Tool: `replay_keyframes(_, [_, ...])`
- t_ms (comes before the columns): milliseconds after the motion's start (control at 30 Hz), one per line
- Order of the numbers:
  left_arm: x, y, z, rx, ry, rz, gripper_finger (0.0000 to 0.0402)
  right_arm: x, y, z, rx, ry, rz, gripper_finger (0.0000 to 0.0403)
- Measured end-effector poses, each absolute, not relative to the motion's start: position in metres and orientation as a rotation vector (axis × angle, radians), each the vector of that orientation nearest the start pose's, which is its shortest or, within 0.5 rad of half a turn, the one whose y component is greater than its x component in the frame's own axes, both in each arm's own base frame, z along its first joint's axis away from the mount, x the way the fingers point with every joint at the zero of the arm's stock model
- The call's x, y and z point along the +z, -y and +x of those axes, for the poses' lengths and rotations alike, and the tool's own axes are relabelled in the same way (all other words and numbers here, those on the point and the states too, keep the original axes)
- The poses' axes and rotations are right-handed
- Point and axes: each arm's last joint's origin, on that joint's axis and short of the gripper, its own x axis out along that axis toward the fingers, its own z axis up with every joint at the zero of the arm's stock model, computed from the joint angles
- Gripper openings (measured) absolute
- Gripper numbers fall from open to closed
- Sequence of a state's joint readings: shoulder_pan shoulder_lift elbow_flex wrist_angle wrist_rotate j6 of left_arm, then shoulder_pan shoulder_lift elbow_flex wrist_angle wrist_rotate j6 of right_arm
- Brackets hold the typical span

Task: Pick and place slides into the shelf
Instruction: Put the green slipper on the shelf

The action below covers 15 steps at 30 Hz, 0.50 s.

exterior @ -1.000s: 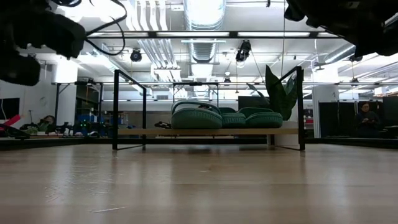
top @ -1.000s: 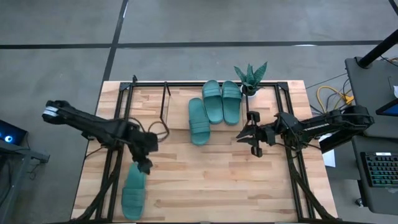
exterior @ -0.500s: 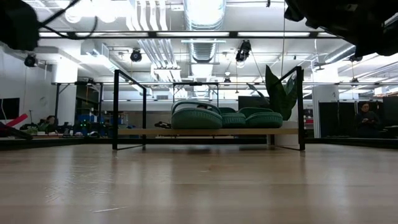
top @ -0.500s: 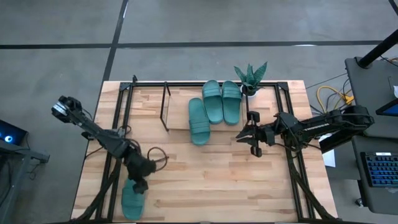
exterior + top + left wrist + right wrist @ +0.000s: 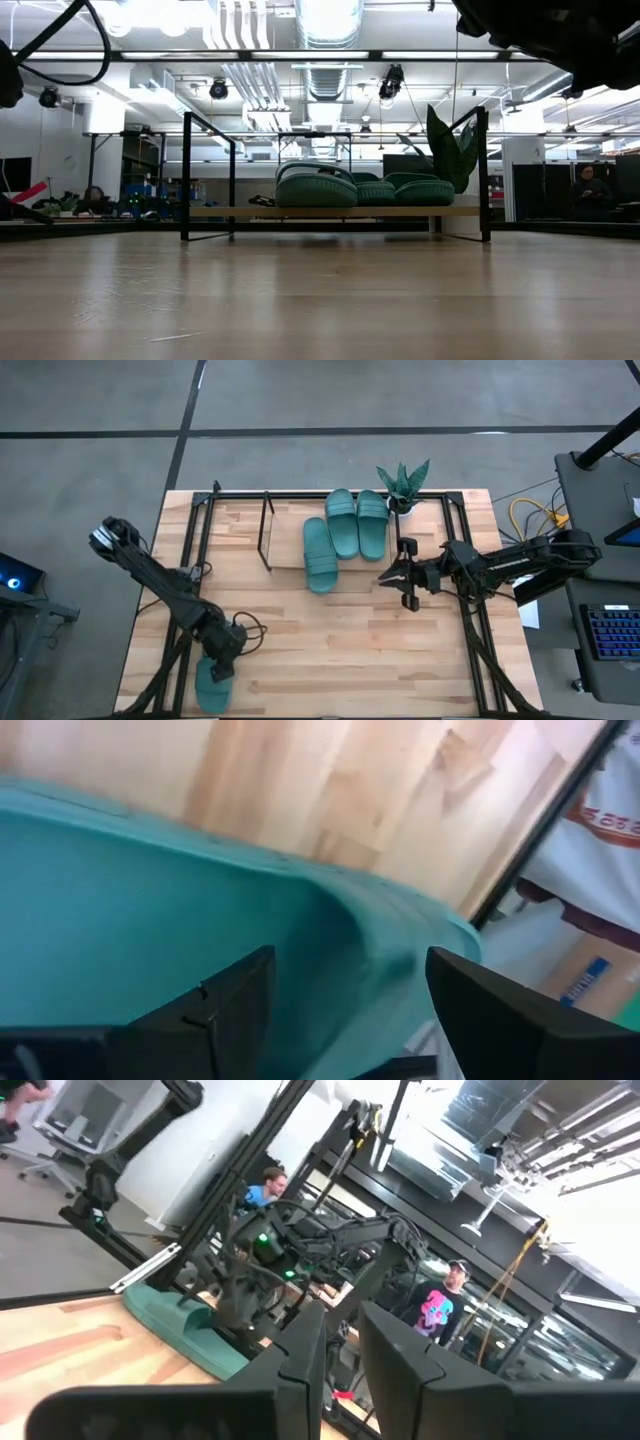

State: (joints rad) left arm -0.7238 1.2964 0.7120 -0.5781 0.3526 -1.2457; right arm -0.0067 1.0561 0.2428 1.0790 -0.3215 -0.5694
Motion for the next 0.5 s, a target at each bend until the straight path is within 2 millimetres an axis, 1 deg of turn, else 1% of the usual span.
replay_keyframes(133, [0.1824, 0.1609, 0.1638, -0.122, -1.600, -0.794, 0.0244, 0.2214, -0.0075, 0.1940, 0.218, 0.342, -0.606, 0.0056])
replay_keyframes(300, [0.1780, 0.1625, 0.1643, -0.122, -1.630, -0.789, 0.0236, 0.2213, -0.0075, 0.1941, 0.218, 0.341, -0.610, 0.0056])
replay_keyframes(400, [0.1775, 0.1631, 0.1643, -0.133, -1.639, -0.790, 0.0207, 0.2213, -0.0075, 0.1941, 0.218, 0.341, -0.611, 0.0056])
replay_keyframes(500, [0.1786, 0.1632, 0.1638, -0.151, -1.648, -0.797, 0.0156, 0.2214, -0.0075, 0.1941, 0.218, 0.342, -0.614, 0.0056])
